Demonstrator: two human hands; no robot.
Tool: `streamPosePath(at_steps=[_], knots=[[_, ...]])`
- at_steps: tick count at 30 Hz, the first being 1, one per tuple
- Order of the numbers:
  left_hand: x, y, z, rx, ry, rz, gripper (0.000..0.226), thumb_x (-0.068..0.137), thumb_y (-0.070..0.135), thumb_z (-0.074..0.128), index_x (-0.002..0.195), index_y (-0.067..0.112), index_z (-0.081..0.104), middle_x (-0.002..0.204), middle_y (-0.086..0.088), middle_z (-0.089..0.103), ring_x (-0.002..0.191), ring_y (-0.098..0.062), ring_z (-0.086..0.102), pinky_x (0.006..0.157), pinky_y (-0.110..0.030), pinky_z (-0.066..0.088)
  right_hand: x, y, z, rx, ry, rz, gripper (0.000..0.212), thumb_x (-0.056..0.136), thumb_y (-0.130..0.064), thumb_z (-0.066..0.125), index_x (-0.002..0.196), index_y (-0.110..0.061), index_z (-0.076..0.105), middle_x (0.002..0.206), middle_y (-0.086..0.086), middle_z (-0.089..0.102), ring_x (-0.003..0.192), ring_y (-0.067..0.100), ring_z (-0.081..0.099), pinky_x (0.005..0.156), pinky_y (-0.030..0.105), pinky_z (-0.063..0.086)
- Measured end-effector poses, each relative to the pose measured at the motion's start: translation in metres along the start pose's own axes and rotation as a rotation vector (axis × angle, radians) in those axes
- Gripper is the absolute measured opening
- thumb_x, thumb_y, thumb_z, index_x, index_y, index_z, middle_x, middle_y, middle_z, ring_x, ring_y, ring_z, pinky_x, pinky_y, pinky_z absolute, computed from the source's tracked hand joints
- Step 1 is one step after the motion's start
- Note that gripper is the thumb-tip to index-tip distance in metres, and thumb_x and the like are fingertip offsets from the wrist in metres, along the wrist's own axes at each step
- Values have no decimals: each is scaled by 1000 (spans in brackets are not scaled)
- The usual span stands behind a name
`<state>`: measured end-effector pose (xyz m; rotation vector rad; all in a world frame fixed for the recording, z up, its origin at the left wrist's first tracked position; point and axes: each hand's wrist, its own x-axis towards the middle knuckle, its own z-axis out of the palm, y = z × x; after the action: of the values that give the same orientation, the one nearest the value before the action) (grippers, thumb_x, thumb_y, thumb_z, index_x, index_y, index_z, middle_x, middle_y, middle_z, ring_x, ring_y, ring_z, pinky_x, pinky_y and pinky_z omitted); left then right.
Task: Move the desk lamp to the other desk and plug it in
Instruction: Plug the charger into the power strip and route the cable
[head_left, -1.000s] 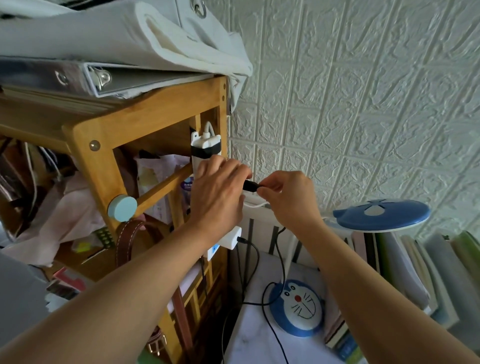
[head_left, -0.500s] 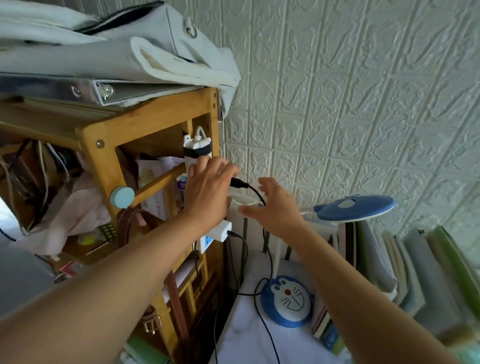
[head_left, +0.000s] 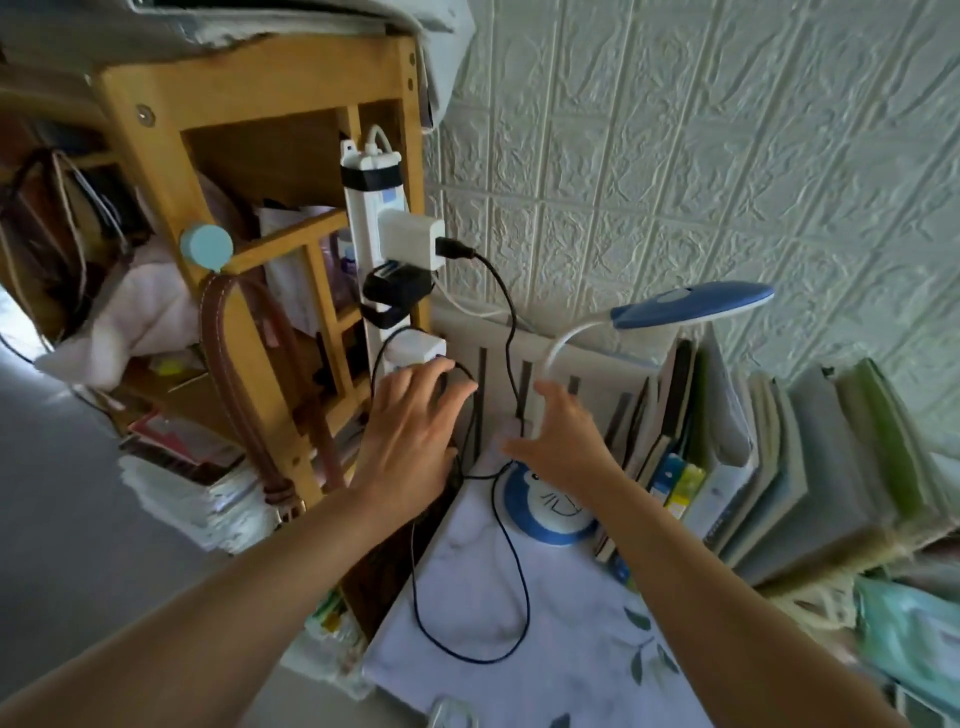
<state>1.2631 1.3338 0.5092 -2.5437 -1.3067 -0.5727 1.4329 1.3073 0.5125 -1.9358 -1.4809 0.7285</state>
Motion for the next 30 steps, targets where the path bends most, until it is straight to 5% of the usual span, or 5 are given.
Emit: streamPosePath(at_steps=[7,16,19,28,30], knots=[[-41,13,43,6,-217,19,59,77,22,62,132,24,43,145,-2,35,128,-24,33,104,-35,28,-3,39,37,-57,-69,29,36,85,-11,56,121,-14,52,121,16,54,90,20,49,70,24,41],[-69,-6,102,-12,-470,41,57,79,18,62,132,23,41,147,2,34,130,-26,31,107,-38,24,16,60,67,51,-124,150,40,88,-3,49,126,-14,52,126,17,55,86,20,60,63,27,54],[-78,-15,117,-34,-542,45,55,81,13,59,131,24,39,146,5,33,127,-24,33,102,-37,28,21,61,78,113,-66,166,40,89,-4,50,126,-17,55,121,12,58,68,-1,46,43,3,41],[-62,-25,123,-145,-293,-9,46,66,7,74,110,15,61,141,-10,45,124,-28,47,95,-35,44,13,44,101,182,124,108,20,80,0,59,89,-10,73,81,8,71,77,22,65,69,30,54],[-57,-28,123,-137,-332,15,41,74,9,66,114,16,57,135,-3,50,119,-24,47,93,-33,42,13,41,104,194,137,126,18,79,-4,63,92,-13,73,73,-6,65,74,12,62,64,18,49]])
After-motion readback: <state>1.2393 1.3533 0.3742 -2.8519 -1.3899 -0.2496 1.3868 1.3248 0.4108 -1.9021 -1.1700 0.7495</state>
